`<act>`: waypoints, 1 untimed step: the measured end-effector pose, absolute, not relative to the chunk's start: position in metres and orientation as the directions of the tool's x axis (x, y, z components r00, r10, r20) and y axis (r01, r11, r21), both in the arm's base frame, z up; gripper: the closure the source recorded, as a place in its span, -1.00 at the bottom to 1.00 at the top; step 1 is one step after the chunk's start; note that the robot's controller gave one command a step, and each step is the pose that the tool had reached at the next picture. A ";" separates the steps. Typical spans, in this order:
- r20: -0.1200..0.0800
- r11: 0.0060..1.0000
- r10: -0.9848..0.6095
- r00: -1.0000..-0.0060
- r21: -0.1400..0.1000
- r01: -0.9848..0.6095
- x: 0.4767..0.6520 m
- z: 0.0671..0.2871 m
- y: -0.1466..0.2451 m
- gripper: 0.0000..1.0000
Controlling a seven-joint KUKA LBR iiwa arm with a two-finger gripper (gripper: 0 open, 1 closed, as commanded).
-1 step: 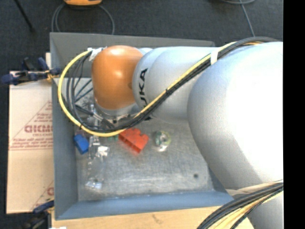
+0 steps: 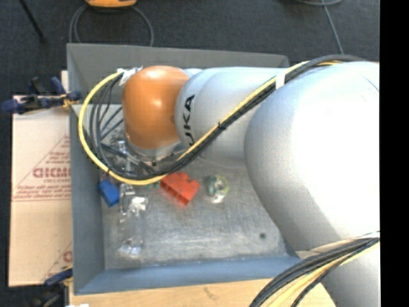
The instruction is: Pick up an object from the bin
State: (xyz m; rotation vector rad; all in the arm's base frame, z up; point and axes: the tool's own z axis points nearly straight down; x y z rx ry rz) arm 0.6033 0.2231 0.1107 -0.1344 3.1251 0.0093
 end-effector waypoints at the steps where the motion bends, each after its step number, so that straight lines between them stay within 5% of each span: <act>1: -0.002 0.997 -0.083 -0.997 0.002 -0.083 0.601 0.105 0.221 1.00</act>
Offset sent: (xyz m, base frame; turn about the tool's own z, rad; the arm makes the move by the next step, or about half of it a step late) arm 0.0000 0.0000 0.0000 0.0000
